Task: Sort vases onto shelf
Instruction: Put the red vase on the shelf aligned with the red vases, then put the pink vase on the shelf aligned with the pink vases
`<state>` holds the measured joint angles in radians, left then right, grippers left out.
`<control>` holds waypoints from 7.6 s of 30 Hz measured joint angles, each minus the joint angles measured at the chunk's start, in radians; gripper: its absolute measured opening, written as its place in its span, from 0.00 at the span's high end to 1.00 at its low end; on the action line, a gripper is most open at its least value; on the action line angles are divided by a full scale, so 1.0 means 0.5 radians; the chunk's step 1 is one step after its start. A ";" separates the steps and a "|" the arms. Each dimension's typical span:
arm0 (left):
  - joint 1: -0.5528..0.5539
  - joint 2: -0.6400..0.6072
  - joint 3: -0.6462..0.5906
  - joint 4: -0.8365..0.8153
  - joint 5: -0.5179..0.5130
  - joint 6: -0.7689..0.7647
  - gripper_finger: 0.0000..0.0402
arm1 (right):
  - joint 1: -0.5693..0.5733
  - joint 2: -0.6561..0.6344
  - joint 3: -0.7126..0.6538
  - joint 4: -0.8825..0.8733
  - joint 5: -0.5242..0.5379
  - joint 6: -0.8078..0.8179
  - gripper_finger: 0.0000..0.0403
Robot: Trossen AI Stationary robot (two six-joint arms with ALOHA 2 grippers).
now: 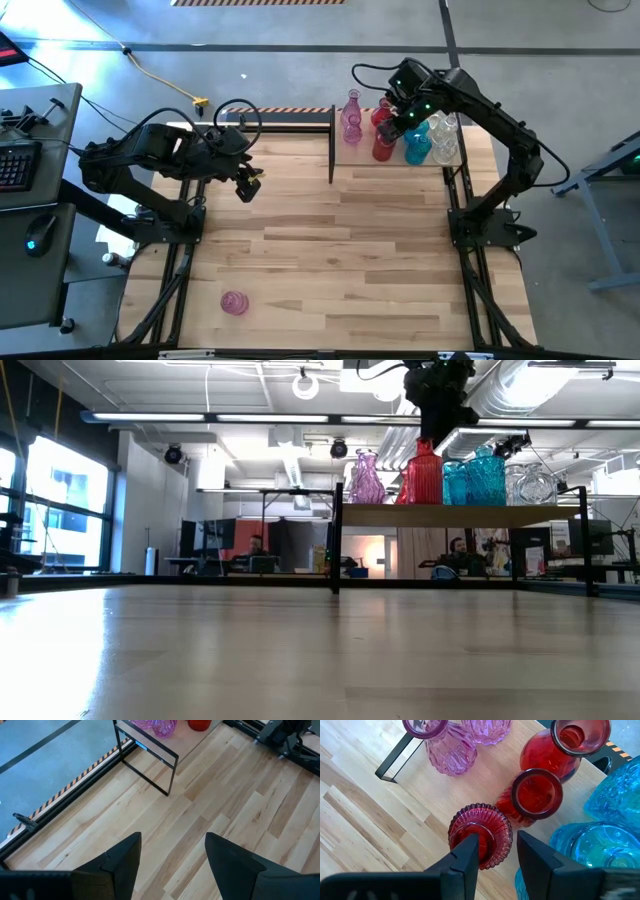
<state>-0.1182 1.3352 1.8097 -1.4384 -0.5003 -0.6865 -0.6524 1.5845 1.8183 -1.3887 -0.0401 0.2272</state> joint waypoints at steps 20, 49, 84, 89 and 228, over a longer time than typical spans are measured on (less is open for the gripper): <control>0.000 0.000 0.000 -0.001 0.000 0.005 0.47 | -0.005 -0.009 0.209 -0.093 0.047 -0.023 0.73; 0.000 0.000 0.000 0.000 0.000 0.000 0.47 | 0.186 -0.427 0.300 -0.345 0.069 -0.105 0.73; 0.000 0.000 0.000 0.024 0.000 0.018 0.47 | 0.448 -2.297 -1.923 1.290 -0.226 0.054 0.73; 0.000 0.000 0.000 0.147 -0.001 0.004 0.47 | 0.447 -2.522 -2.138 1.472 -0.364 0.111 0.73; -1.564 0.161 -1.177 0.615 0.898 -1.800 0.47 | 0.447 -3.141 -3.500 2.516 -0.585 0.540 0.73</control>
<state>-0.9005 1.4155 1.2212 -1.1307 -0.0513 -1.5866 -0.4291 0.0139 0.0681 -0.1307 -0.3325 0.4973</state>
